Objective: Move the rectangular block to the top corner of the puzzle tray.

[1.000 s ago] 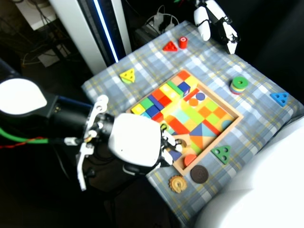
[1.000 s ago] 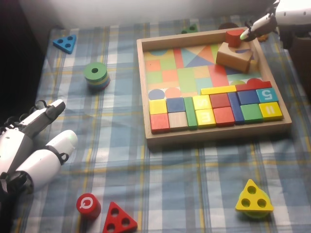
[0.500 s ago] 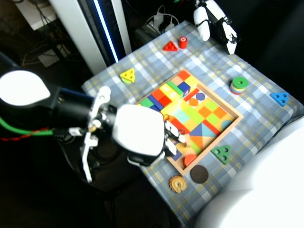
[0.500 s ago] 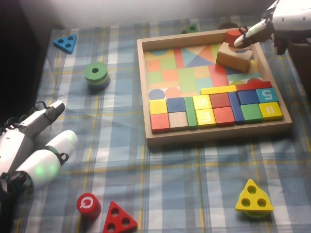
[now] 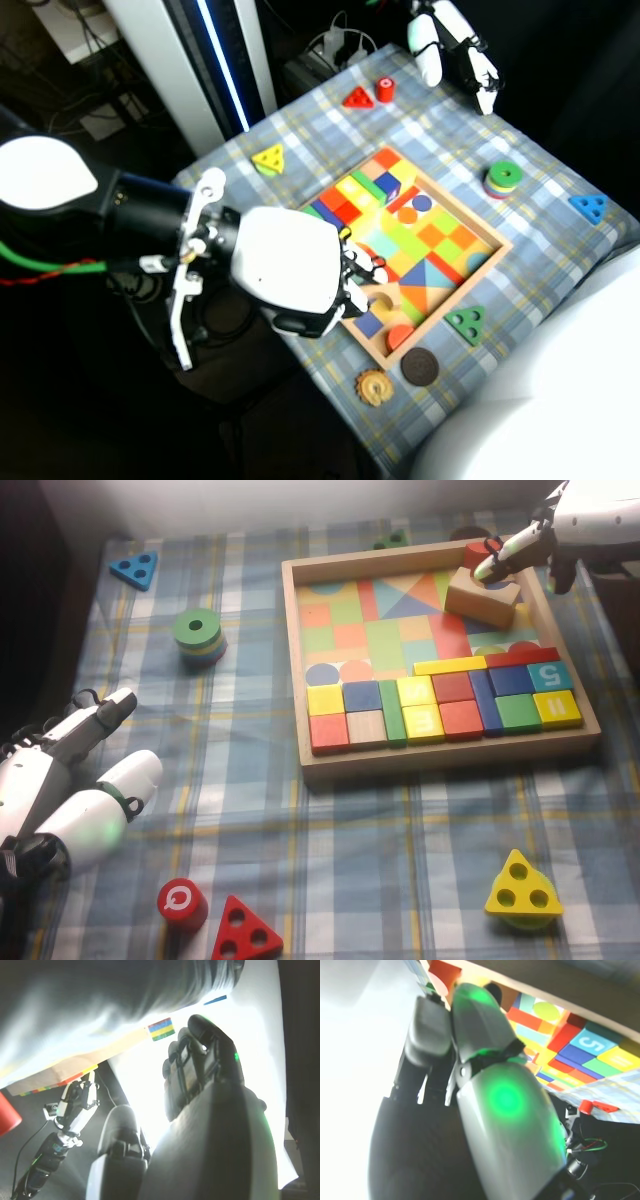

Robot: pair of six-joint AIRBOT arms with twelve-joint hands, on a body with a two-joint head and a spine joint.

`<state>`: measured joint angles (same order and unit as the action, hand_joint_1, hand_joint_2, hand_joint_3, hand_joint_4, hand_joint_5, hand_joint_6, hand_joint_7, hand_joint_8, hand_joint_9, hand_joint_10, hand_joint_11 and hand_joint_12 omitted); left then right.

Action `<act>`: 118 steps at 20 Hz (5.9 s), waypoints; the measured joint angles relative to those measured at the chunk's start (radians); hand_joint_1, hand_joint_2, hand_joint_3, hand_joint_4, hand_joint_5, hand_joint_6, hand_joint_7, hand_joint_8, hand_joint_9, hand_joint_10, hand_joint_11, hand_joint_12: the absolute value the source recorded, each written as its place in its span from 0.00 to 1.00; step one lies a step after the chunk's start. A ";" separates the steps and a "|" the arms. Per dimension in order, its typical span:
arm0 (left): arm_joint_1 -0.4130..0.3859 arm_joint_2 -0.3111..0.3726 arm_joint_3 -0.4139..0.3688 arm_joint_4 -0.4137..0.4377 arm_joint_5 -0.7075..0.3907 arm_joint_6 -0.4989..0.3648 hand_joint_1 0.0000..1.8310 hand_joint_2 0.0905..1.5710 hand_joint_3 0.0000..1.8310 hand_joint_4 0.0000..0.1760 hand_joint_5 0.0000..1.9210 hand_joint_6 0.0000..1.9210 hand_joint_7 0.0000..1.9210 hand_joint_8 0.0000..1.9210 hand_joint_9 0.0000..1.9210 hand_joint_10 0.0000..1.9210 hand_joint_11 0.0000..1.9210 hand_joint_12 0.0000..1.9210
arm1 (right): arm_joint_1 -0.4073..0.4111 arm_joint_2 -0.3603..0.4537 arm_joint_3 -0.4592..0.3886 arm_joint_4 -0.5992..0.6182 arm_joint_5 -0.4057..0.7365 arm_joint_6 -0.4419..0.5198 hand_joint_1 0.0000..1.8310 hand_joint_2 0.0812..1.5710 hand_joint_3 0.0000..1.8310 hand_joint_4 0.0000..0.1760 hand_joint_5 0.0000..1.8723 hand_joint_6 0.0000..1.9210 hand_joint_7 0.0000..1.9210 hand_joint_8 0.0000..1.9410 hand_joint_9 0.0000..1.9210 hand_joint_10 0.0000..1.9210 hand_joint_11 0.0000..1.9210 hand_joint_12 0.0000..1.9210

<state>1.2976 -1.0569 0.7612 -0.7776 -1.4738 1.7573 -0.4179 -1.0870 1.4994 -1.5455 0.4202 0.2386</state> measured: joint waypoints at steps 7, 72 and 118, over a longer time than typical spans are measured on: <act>0.000 0.000 -0.002 0.000 0.000 0.000 0.12 0.87 0.00 0.22 0.18 0.00 0.19 0.00 0.16 0.01 0.00 0.48 | -0.019 0.003 -0.002 -0.015 -0.007 0.000 0.90 0.72 0.00 0.27 0.25 0.00 0.67 1.00 0.74 1.00 0.76 1.00; 0.000 0.000 -0.002 -0.002 0.001 -0.001 0.12 0.87 0.00 0.12 0.17 0.00 0.19 0.00 0.17 0.01 0.00 0.51 | 0.004 -0.063 0.145 0.204 -0.089 -0.148 0.99 0.72 0.00 0.00 0.20 0.00 0.68 1.00 0.77 1.00 0.80 1.00; 0.000 0.000 -0.002 -0.001 0.001 -0.009 0.13 0.87 0.00 0.09 0.18 0.00 0.20 0.00 0.17 0.00 0.00 0.49 | -0.095 -0.063 0.066 0.234 -0.077 -0.159 0.91 0.73 0.00 0.06 0.23 0.00 0.66 1.00 0.75 1.00 0.78 1.00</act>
<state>1.2976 -1.0569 0.7593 -0.7788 -1.4727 1.7481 -0.5125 -1.1503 1.5654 -1.3113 0.3428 0.0799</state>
